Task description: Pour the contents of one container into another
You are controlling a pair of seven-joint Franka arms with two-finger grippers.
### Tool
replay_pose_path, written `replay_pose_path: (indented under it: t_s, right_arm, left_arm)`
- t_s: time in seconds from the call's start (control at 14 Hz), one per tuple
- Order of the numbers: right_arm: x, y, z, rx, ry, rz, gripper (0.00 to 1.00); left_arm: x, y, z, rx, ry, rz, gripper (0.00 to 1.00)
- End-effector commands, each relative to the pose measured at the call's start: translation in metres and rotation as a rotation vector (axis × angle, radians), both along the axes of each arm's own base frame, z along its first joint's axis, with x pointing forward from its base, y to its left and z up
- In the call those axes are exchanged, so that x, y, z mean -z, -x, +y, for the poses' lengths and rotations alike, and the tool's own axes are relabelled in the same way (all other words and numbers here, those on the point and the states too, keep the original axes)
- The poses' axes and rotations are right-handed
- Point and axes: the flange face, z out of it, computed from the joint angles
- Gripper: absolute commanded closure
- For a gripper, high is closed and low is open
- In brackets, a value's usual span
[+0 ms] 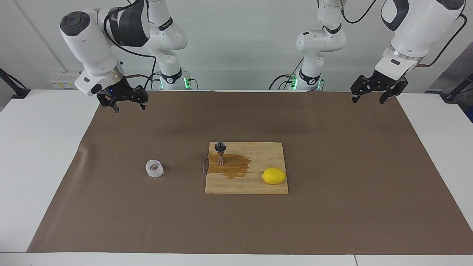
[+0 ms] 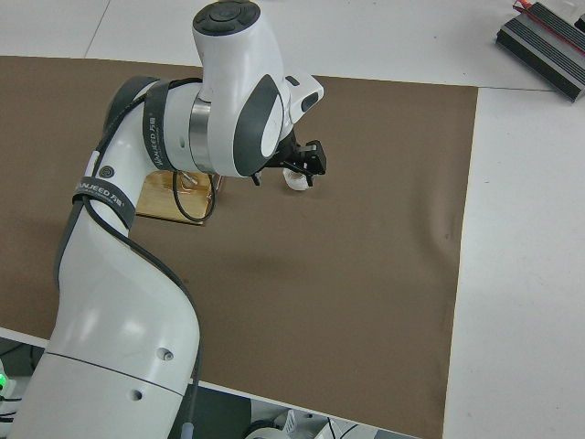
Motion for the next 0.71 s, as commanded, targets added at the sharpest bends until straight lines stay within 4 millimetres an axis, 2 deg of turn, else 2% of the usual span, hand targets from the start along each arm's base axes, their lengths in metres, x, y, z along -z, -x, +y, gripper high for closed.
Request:
replay_pose_path:
  t_s: [0.0, 0.07, 0.21, 0.43, 0.64]
  right_arm:
    - [-0.045, -0.011, -0.009, 0.164, 0.026, 0.027, 0.0]
    - [-0.059, -0.013, -0.006, 0.234, 0.033, 0.027, 0.0]
    - [-0.065, -0.022, -0.01, 0.299, 0.032, 0.009, 0.0]
    - [-0.065, -0.034, -0.005, 0.281, 0.023, -0.072, 0.0]
    - [-0.066, -0.035, -0.002, 0.208, 0.02, -0.08, 0.0]
  left_arm:
    - [-0.001, 0.003, 0.002, -0.013, 0.01, 0.012, 0.0]
    - [-0.001, 0.003, 0.002, -0.013, 0.01, 0.012, 0.0]
    - [-0.002, 0.004, 0.002, -0.013, 0.01, 0.011, 0.0]
    - [-0.001, 0.003, 0.002, -0.013, 0.01, 0.012, 0.0]
    - [-0.002, 0.004, 0.002, -0.013, 0.01, 0.011, 0.0]
